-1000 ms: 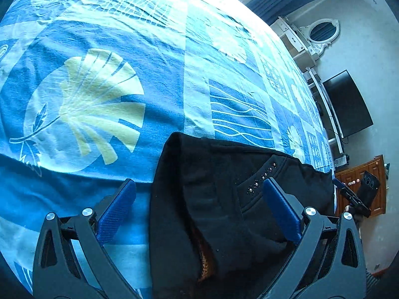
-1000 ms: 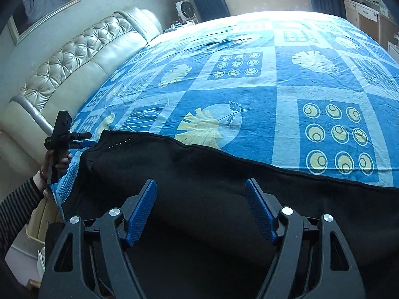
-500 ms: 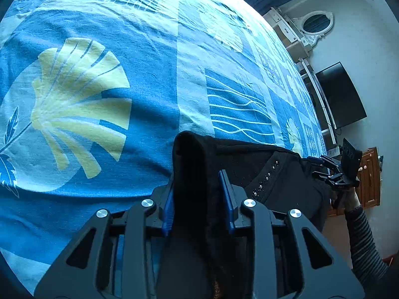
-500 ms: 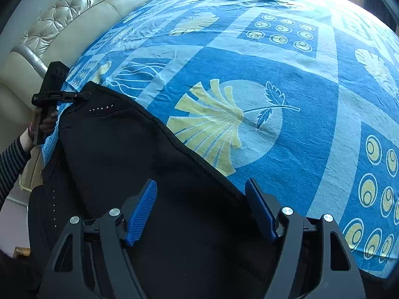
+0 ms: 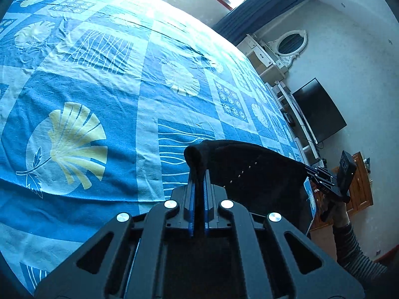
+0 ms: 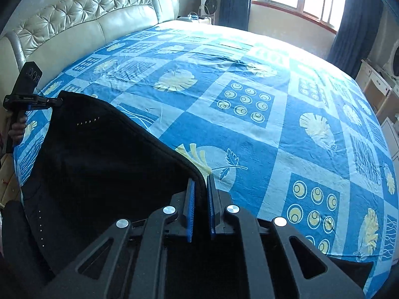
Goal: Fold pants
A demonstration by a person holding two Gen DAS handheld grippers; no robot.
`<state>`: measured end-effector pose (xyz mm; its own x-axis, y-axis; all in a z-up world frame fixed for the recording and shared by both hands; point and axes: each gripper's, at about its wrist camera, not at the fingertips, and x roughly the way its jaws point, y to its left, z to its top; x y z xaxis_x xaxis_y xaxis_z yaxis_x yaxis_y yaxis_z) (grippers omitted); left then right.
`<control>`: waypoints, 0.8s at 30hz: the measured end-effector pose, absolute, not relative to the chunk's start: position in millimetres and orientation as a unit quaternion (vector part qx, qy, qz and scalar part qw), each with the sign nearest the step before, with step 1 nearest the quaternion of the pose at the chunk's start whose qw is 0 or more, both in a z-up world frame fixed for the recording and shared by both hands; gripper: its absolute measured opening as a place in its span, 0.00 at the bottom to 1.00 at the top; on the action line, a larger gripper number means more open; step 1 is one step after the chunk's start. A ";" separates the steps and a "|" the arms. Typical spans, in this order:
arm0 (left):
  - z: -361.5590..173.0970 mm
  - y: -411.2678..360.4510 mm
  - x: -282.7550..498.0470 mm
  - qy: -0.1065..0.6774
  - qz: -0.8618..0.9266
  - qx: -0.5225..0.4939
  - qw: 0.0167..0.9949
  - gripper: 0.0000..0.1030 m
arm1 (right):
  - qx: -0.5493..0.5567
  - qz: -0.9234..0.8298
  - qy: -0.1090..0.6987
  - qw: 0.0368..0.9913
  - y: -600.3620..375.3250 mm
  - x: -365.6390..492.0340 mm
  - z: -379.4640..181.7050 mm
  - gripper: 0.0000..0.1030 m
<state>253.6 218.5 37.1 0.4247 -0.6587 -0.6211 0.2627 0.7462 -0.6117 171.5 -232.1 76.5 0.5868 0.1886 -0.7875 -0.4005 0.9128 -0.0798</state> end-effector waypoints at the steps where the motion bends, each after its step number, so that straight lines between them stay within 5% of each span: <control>1: 40.9 217.5 246.6 0.454 -0.283 -0.212 0.818 0.04 | -0.132 0.165 0.414 0.886 -229.9 160.5 78.7 0.09; 10: 51.2 221.6 167.2 0.421 -0.296 -0.236 0.824 0.04 | -0.164 0.151 0.368 0.903 -212.8 68.4 65.4 0.09; 24: -18.4 266.9 71.6 0.455 -0.263 -0.304 0.795 0.09 | -0.234 0.163 0.410 0.866 -186.9 -32.4 -18.4 0.09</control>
<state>71.6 266.9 -18.4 0.4473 -0.6944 -0.5637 0.1411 0.6772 -0.7221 -32.3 -186.9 -18.4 0.6109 0.0911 -0.7864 -0.4747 0.8371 -0.2718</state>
